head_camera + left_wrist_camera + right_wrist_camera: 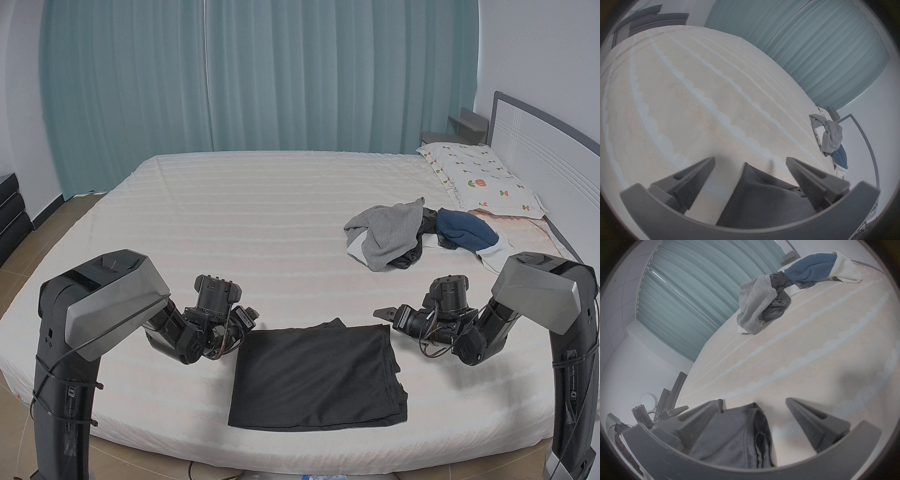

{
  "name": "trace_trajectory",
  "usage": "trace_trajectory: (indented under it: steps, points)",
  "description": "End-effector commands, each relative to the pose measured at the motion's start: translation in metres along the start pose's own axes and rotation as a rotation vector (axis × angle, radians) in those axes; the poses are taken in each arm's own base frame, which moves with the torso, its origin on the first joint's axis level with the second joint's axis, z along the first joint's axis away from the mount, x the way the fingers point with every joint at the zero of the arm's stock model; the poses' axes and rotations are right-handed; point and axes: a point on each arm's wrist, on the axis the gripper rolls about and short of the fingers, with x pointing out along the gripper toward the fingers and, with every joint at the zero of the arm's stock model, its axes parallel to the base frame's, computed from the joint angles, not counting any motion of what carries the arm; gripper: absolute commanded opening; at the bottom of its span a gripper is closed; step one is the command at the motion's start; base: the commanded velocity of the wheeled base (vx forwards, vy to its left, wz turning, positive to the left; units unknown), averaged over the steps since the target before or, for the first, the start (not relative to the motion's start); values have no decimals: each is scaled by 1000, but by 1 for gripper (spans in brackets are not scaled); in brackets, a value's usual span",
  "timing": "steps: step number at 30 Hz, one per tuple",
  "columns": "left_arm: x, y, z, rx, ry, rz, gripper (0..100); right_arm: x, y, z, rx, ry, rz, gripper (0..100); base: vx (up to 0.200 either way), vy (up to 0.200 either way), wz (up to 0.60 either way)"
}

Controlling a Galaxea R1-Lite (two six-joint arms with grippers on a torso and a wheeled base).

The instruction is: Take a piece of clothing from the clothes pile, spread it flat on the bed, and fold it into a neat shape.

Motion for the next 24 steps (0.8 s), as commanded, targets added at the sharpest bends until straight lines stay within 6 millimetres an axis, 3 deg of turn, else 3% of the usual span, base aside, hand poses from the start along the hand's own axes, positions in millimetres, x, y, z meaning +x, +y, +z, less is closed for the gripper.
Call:
trace_trajectory:
  steps: [1,3,6,14,24]
  points:
    - [-7,5,7,-31,10,-6,100,-33,19,4,-19,4,43,100,0,0,0]
    - [-9,10,9,-41,11,3,100,-36,22,6,-23,7,52,100,0,0,0]
    - [-17,13,9,-48,40,-3,100,-42,15,-6,-20,60,29,100,0,0,0]
    - [-19,14,8,-51,52,-6,100,-71,7,-29,-4,156,56,100,-200,0,0]
    - [-18,15,8,-52,53,-5,100,-74,12,-36,-29,166,79,100,-20,0,0]
